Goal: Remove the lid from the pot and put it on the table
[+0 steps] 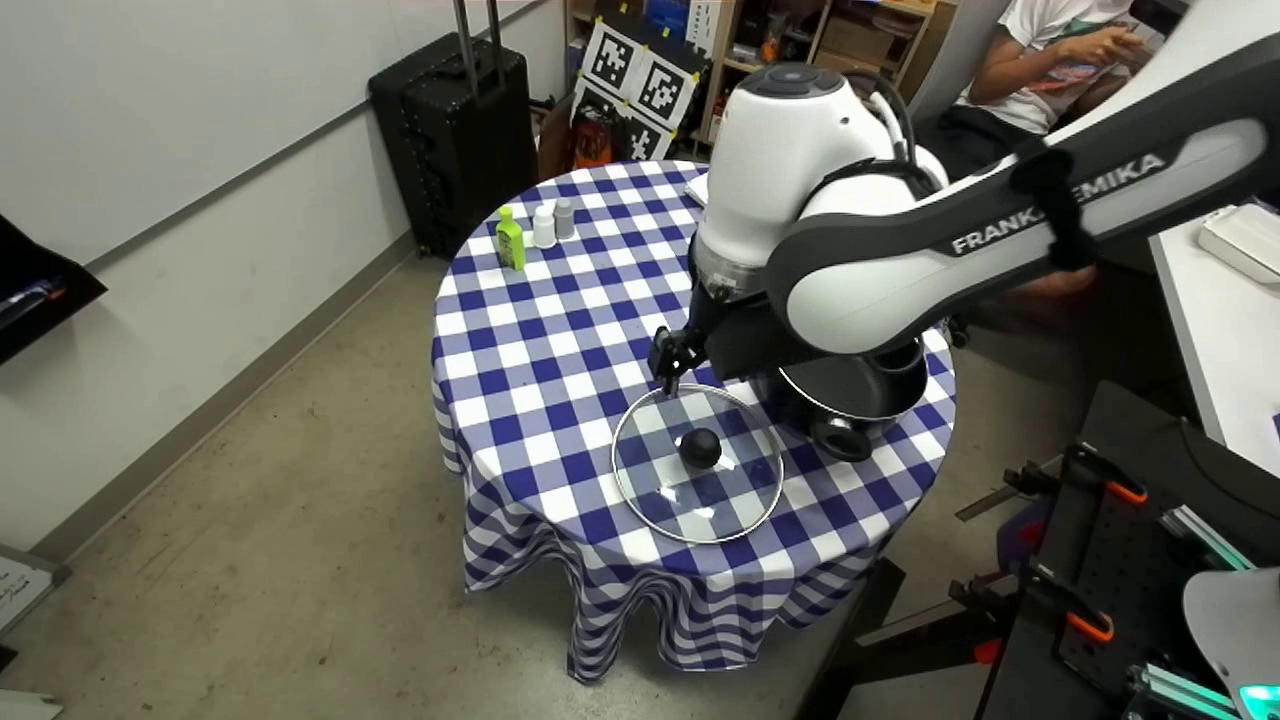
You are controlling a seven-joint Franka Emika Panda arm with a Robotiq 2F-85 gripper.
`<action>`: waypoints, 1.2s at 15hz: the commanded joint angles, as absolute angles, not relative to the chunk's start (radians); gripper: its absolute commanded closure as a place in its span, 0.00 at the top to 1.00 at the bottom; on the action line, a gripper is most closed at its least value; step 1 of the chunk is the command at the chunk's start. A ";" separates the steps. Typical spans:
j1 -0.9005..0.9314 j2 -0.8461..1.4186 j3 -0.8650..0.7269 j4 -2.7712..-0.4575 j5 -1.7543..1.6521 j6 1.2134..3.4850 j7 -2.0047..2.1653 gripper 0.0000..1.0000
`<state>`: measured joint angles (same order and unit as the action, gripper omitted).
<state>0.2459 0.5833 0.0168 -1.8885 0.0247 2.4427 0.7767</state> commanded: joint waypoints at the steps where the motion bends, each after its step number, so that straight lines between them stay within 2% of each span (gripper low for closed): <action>1: 0.272 0.361 -0.013 -2.073 -0.029 2.459 0.768 1.00; 4: 0.301 0.184 -0.048 -2.219 -0.196 2.467 0.847 1.00; 8: 0.266 -0.011 -0.008 -2.353 -0.363 2.435 0.942 1.00; 14: 0.206 -0.261 0.118 -2.495 -0.253 2.376 0.890 1.00; 15: 0.178 -0.166 0.130 -2.433 -0.292 2.400 0.900 1.00; 18: 0.171 -0.244 0.159 -2.479 -0.255 2.380 0.896 1.00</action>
<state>0.2210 -0.2428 0.1095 -2.4790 -0.2735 2.3782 0.9098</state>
